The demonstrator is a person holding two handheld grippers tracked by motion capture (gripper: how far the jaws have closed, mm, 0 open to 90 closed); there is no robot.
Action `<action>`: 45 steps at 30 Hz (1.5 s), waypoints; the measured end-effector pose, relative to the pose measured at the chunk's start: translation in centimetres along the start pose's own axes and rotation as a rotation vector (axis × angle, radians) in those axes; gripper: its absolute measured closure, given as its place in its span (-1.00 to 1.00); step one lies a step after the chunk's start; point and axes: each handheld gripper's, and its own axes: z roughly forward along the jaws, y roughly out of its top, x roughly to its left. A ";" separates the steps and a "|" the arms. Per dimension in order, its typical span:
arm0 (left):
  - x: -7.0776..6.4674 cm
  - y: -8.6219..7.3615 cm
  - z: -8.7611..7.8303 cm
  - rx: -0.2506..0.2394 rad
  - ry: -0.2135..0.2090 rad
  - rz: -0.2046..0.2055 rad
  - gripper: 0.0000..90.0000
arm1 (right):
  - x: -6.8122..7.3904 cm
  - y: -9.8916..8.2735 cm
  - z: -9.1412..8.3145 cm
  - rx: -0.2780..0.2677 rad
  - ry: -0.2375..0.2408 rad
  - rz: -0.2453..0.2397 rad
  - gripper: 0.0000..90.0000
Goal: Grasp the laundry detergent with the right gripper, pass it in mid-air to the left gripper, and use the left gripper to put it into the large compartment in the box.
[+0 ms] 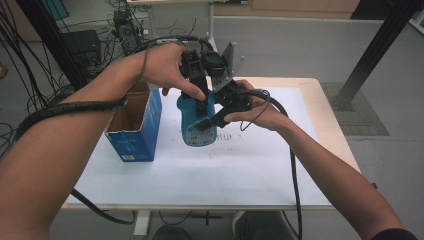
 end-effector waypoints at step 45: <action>1.7 -2.0 -1.4 -0.018 0.033 -0.166 -0.21 | -0.6 -6.4 -5.2 0.159 -0.159 0.144 -0.82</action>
